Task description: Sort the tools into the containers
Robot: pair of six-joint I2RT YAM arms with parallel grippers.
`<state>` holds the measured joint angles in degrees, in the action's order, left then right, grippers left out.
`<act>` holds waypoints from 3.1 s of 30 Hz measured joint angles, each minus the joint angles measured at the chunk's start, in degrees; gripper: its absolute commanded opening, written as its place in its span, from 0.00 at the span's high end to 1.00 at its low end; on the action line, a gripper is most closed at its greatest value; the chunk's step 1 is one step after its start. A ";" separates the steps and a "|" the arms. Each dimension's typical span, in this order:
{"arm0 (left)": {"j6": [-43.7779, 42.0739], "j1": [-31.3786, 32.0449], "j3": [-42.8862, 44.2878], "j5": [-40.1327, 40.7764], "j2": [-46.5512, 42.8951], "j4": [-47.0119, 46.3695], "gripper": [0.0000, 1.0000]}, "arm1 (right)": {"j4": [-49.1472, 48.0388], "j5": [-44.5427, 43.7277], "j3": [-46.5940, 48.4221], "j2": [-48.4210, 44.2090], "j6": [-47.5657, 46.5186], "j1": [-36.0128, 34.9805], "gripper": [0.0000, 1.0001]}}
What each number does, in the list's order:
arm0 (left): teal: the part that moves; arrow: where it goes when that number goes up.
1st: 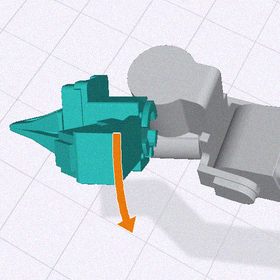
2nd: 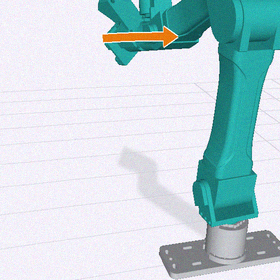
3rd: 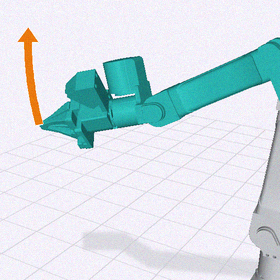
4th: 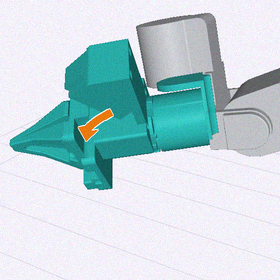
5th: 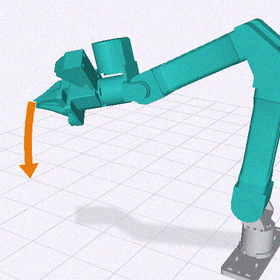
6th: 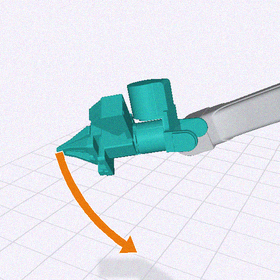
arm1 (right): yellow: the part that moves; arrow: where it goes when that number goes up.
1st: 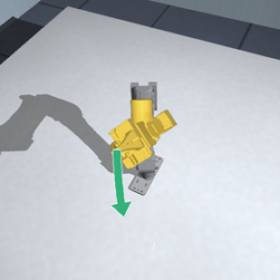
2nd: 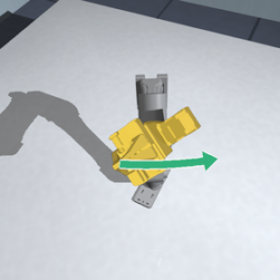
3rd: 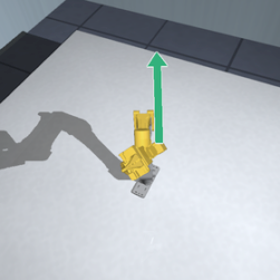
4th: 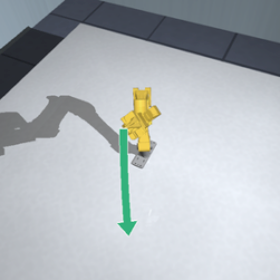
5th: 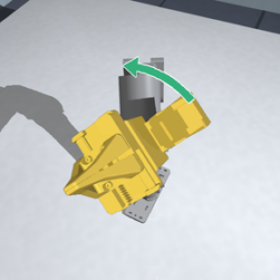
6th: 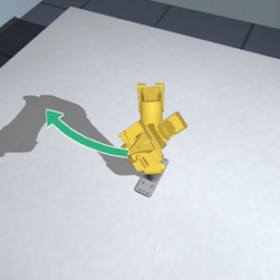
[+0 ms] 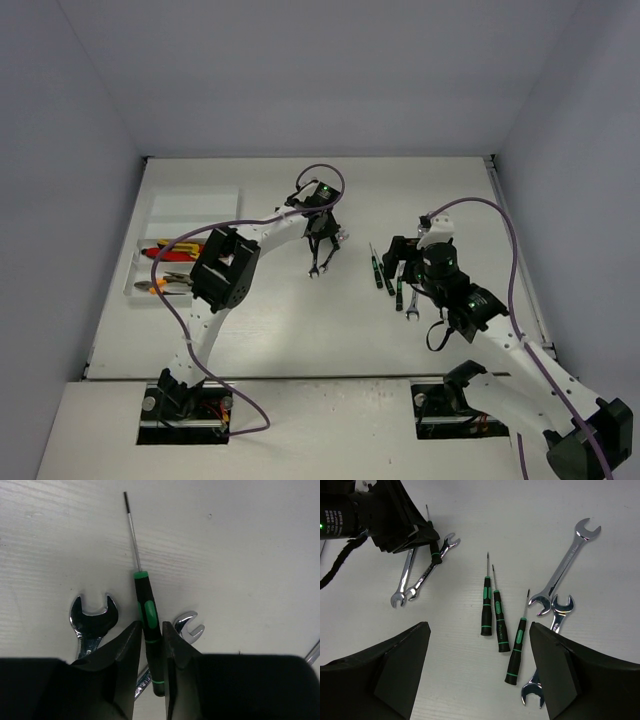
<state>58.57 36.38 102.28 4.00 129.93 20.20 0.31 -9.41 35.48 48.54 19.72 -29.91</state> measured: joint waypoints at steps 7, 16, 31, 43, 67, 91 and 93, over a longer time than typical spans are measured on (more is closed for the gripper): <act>0.81 0.00 -1.27 0.38 -0.35 -2.02 1.00 | 0.00 -0.46 -0.36 -1.76 0.00 0.00 0.21; 0.57 -2.16 -12.02 2.37 -12.38 -3.06 1.00 | 0.00 -0.43 -0.38 -2.20 0.00 0.00 0.21; 4.00 -35.03 -21.75 1.77 -24.13 -11.74 1.00 | -0.04 -0.46 -0.98 -2.29 -0.03 0.26 0.21; 6.81 -40.34 -15.94 3.53 -13.53 -13.62 0.87 | -0.06 -0.61 -2.07 -2.14 -0.25 0.26 0.20; -2.46 -38.47 -16.87 -2.17 -21.47 -9.96 0.59 | -0.13 -3.15 -2.07 4.04 0.92 0.30 0.29; -26.38 -14.18 -40.63 -15.77 -65.35 8.99 0.24 | -1.00 2.33 2.26 24.05 -0.61 0.56 0.54; -25.48 -10.21 -40.92 -15.12 -64.46 8.82 0.24 | -1.03 2.17 2.26 24.03 -0.61 0.83 0.57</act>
<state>33.08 26.17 61.36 -11.12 65.47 29.02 -0.72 -7.24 37.74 72.57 19.11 -29.08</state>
